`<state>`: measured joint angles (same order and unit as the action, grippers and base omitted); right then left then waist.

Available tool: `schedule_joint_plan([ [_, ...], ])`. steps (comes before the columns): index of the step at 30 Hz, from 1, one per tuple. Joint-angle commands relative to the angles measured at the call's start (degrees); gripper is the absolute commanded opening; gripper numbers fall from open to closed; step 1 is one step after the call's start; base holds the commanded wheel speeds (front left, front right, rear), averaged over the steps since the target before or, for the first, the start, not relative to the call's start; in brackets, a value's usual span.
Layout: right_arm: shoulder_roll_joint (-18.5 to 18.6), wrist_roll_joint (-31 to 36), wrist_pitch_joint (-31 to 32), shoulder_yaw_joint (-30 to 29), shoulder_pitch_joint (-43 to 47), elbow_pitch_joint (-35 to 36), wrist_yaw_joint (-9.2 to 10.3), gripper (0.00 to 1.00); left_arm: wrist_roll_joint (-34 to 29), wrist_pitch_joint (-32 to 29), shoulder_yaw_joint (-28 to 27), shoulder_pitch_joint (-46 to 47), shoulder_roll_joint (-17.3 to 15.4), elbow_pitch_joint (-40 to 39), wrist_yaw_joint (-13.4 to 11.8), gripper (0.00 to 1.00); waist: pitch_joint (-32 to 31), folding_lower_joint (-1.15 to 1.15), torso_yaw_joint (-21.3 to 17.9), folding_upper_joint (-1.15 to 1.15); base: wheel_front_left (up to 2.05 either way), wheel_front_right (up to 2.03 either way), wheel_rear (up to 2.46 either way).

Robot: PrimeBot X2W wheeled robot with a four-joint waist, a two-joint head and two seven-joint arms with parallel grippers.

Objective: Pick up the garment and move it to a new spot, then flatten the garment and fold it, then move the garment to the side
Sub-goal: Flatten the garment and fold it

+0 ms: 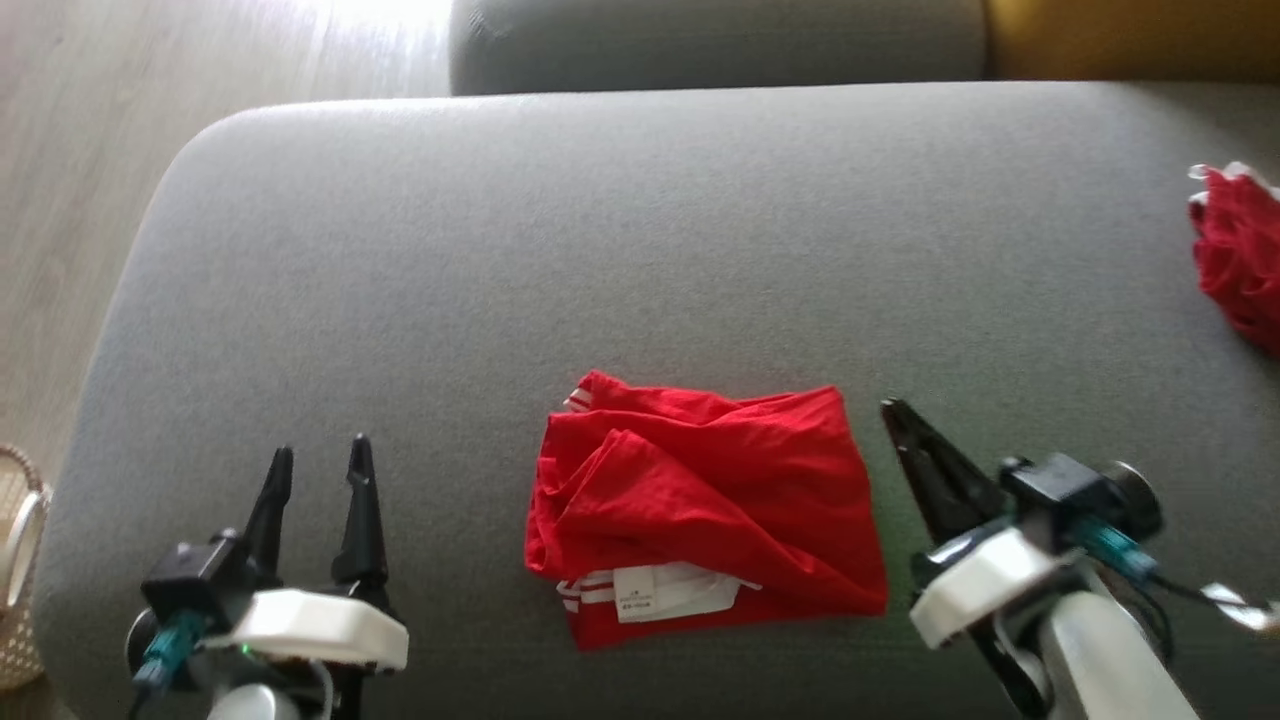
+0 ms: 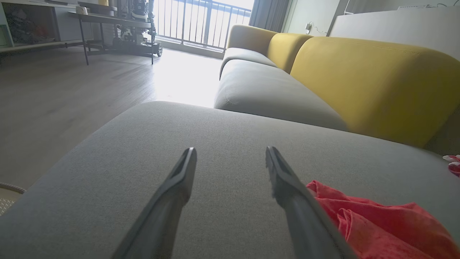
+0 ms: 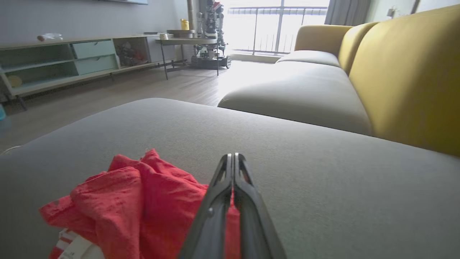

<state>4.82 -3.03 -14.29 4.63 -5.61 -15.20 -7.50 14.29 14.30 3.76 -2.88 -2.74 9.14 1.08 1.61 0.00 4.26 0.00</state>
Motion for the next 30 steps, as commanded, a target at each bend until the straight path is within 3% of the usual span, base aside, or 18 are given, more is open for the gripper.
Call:
schedule_joint_plan([
  [1,1.9,-0.8,0.4,4.6,-4.6,1.0,0.01,0.0,-0.1,0.7,-1.1,3.9,-0.1,-1.7,0.3,1.0,1.3,0.0,1.4,0.0,0.0,0.0,0.0],
  [8,6.2,-7.8,5.5,17.8,-10.1,-4.5,0.01,0.0,0.3,0.7,-0.1,5.7,-0.1,-0.6,0.3,1.0,4.5,0.0,5.2,0.0,0.0,0.0,0.0],
  [17,12.0,-15.1,9.2,29.9,-17.6,-13.3,0.01,0.0,0.9,0.7,0.9,7.5,-0.1,0.2,0.2,1.0,7.4,0.0,9.6,0.0,0.0,0.0,0.0],
  [30,13.8,-23.0,6.7,41.2,-22.9,-21.0,0.01,0.0,1.4,0.7,1.5,8.1,-0.1,0.9,-0.2,1.0,7.4,0.0,11.1,0.0,0.0,0.0,0.0],
])
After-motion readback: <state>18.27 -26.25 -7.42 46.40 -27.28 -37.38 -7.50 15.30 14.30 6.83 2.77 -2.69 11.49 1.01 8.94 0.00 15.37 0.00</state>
